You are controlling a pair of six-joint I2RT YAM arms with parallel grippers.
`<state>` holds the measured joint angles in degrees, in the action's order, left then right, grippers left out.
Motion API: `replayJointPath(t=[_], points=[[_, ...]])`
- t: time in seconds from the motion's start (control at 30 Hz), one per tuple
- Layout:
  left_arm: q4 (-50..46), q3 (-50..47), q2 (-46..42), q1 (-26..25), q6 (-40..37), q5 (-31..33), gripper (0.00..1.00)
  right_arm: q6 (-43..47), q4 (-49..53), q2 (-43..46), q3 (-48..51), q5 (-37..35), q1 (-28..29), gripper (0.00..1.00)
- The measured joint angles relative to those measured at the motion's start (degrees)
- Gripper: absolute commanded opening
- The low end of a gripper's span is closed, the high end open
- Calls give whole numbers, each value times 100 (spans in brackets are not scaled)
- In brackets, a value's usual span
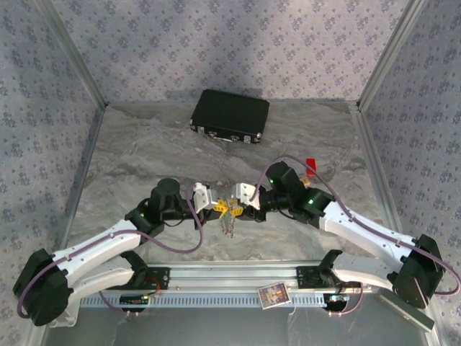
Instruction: Put the keys on the keyring
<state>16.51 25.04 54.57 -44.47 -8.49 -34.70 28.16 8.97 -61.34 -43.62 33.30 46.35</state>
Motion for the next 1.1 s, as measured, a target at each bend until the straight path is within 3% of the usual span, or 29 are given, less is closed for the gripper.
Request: replayJointPath(t=[0.2,0.5,0.6,0.67,0.7,1.1], points=[[433,-184,-4,-2,245,-46,0,-232,-374,2,181,61,-35,21],[728,-225,-9,22,391,-87,0,-376,-647,-68,181,131,-37,0],[728,-251,-9,22,409,-85,3,-358,-619,-107,179,153,-37,0],[680,-254,-13,20,398,-72,19,-299,-540,-122,151,153,-35,0],[629,-247,-22,20,350,-50,22,-238,-422,-138,101,142,-33,0],[-758,407,-79,20,-315,105,19,675,1217,-522,-970,-214,175,0]])
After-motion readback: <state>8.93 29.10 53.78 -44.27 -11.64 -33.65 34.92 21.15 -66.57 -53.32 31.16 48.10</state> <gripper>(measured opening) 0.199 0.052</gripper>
